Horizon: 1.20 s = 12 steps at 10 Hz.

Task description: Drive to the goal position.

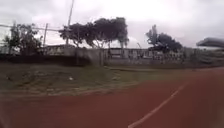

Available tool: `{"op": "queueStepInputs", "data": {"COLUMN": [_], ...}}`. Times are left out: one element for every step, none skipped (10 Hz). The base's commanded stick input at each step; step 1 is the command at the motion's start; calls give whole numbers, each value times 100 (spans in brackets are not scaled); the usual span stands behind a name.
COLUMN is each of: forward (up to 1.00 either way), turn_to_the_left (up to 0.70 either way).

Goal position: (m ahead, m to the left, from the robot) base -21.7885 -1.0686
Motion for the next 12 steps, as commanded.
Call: {"op": "queueStepInputs", "data": {"forward": [70, 70, 70, 70, 70, 70, 70, 70, 70, 70, 70, 70], "turn_to_the_left": [0, 0, 0, 0, 0, 0, 0, 0, 0, 0, 0, 0]}}
